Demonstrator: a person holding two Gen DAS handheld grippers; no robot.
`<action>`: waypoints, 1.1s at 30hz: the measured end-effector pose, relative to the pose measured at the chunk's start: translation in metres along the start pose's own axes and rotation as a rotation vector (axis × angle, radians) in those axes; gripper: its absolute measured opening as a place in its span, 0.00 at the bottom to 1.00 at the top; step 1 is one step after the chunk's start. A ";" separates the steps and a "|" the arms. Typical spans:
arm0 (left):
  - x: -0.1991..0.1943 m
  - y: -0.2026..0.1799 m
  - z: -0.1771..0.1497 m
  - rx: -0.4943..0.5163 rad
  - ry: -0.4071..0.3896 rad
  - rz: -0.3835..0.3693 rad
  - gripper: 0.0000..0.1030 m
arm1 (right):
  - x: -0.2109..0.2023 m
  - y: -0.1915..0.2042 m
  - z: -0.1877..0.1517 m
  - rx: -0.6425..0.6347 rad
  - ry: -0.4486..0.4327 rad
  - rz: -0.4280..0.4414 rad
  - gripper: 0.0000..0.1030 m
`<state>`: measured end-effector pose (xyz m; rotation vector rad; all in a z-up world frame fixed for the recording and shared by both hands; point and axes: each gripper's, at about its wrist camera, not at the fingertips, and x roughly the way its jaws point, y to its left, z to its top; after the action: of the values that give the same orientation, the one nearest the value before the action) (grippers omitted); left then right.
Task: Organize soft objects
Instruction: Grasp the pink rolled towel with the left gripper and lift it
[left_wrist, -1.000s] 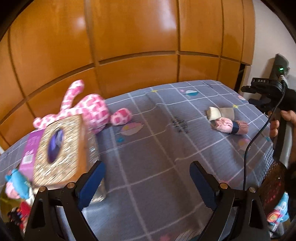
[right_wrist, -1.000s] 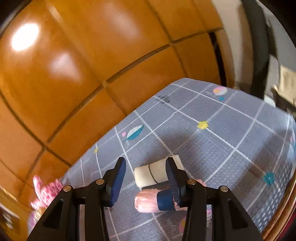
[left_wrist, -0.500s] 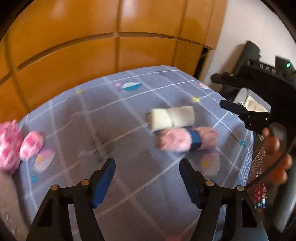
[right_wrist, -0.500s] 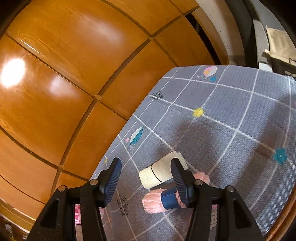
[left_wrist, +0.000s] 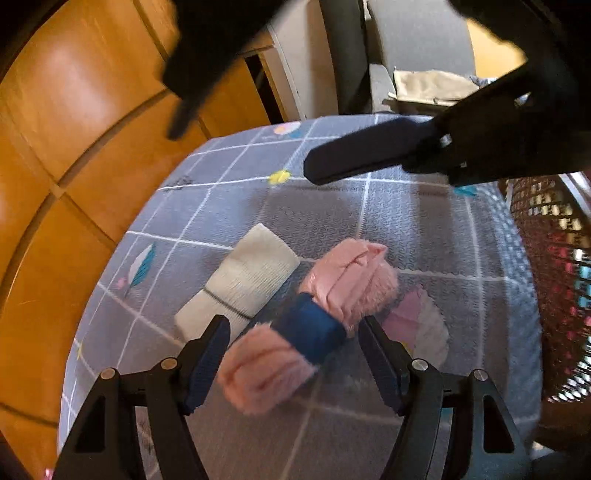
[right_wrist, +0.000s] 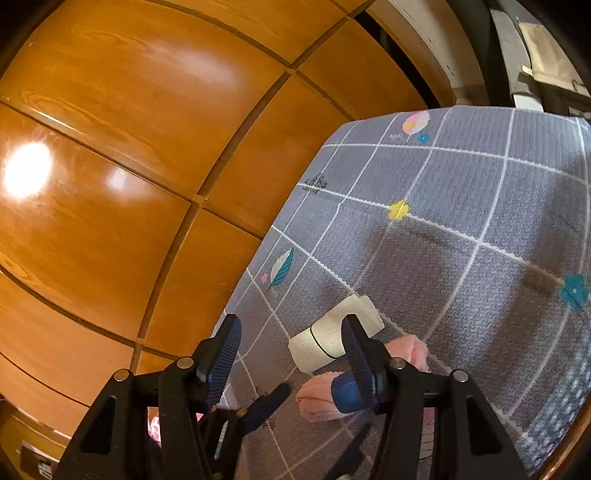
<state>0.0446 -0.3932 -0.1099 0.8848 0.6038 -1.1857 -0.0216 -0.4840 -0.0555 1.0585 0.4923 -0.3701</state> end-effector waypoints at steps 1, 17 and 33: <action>0.005 -0.002 0.001 0.010 0.007 -0.016 0.70 | 0.000 -0.001 0.000 0.006 -0.001 0.003 0.56; -0.095 0.053 -0.121 -0.684 0.046 0.045 0.45 | 0.013 0.007 -0.002 -0.029 0.070 -0.002 0.57; -0.136 0.055 -0.229 -0.978 0.077 0.169 0.48 | 0.123 0.090 -0.050 -1.078 0.581 -0.443 0.58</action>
<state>0.0684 -0.1225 -0.1099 0.1337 1.0198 -0.5703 0.1169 -0.4063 -0.0777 -0.0348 1.2745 -0.1209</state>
